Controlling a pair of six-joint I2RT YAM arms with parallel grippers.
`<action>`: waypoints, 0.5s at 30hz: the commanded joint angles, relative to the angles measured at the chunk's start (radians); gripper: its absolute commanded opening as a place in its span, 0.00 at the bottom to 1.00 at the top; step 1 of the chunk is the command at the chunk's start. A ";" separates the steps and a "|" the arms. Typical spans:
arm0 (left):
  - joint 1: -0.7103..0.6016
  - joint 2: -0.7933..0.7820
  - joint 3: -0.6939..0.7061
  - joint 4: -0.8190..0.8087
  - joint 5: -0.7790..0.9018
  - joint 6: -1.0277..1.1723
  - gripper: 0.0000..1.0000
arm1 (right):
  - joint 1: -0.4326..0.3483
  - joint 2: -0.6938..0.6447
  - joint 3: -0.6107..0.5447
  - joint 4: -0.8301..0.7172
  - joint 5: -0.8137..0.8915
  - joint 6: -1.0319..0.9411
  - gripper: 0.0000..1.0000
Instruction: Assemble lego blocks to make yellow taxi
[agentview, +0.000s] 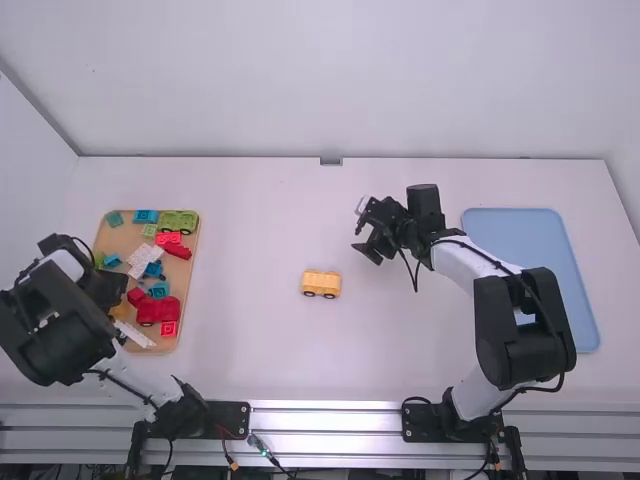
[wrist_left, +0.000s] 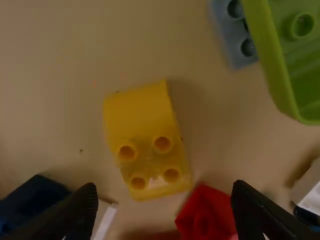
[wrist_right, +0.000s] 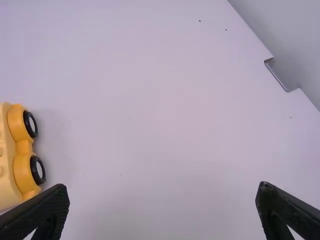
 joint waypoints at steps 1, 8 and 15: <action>0.006 0.002 -0.032 0.019 -0.012 -0.008 0.69 | -0.004 0.005 0.001 0.000 -0.001 0.005 0.99; 0.002 0.002 -0.071 0.080 -0.016 -0.025 0.66 | -0.004 0.005 0.001 0.000 -0.001 0.006 0.99; 0.008 0.007 -0.090 0.124 -0.029 -0.021 0.57 | -0.004 0.005 0.001 -0.001 -0.001 0.006 0.99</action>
